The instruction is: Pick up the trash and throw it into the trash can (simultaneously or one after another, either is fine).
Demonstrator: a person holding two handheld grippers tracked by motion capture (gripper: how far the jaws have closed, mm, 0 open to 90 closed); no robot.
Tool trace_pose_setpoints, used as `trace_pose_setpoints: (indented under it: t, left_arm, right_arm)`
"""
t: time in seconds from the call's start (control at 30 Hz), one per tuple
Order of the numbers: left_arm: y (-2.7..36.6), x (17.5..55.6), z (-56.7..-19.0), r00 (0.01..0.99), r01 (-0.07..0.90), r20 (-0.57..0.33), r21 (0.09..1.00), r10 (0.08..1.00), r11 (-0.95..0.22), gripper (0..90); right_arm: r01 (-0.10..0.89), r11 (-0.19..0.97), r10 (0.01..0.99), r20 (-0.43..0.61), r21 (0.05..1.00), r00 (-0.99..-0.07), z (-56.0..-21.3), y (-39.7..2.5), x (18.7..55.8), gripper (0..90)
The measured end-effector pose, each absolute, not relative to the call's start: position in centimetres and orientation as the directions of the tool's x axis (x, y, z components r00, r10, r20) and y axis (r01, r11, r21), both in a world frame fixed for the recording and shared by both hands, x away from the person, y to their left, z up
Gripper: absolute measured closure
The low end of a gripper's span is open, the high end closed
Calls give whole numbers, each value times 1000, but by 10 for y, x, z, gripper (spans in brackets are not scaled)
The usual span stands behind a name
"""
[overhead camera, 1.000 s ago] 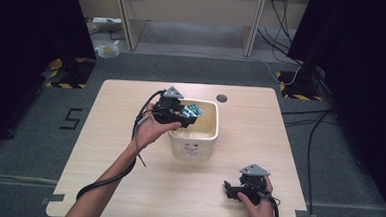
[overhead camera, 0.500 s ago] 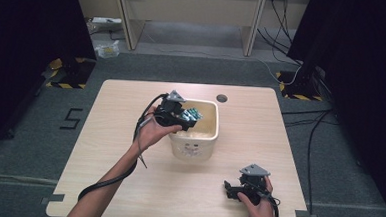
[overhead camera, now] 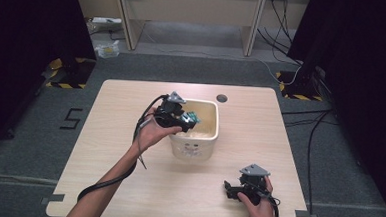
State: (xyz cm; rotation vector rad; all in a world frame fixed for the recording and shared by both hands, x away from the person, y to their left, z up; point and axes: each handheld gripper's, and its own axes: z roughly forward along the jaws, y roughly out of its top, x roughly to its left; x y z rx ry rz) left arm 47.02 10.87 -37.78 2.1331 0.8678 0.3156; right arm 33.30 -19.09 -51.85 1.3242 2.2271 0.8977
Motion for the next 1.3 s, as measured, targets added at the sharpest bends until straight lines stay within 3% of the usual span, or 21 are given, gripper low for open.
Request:
trace_pose_setpoints:
  t: [1.3]
  left_arm:
    - [134, 443, -354, 733, 446, -85, 809, 675, -383, 231]
  right_arm:
    - [626, 347, 881, -13, 698, -473, -519, -191, 333, 5]
